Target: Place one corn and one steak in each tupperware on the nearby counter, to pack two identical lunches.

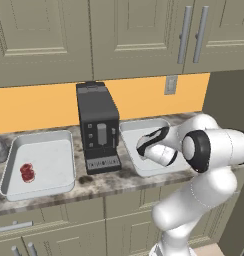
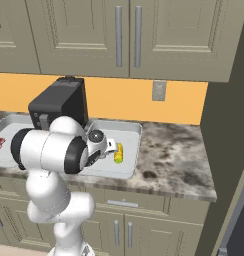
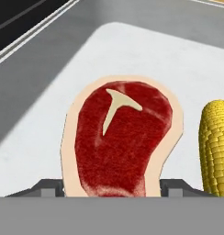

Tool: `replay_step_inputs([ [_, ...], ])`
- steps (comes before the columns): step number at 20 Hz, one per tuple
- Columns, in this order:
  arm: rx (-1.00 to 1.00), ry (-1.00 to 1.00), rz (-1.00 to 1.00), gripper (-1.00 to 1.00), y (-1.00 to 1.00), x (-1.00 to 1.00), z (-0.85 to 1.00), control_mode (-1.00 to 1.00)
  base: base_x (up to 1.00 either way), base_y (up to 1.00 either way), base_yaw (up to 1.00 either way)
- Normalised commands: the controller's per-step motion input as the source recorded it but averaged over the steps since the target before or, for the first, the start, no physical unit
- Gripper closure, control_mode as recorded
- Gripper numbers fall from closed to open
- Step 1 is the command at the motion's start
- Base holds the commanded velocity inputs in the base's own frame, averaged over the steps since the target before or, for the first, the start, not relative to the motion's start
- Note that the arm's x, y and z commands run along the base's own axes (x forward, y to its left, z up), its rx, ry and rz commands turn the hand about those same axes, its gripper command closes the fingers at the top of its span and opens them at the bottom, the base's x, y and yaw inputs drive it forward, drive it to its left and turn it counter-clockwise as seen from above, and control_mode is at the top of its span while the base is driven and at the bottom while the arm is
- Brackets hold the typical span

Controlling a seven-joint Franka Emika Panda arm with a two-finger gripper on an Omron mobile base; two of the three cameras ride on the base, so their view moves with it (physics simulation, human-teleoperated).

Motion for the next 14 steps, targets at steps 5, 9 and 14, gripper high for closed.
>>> replay_step_inputs([
  [5,0.0,0.0,0.0,-1.0,0.0,0.0,0.6,-1.0,0.0,0.0,0.0],
  [9,0.0,0.05,0.0,-1.0,-0.05,0.0,1.0,-1.0,0.0,0.0,0.0],
  [14,-0.04,0.09,0.0,-1.0,-0.22,0.13,1.0,-1.0,0.0,0.0,0.0],
])
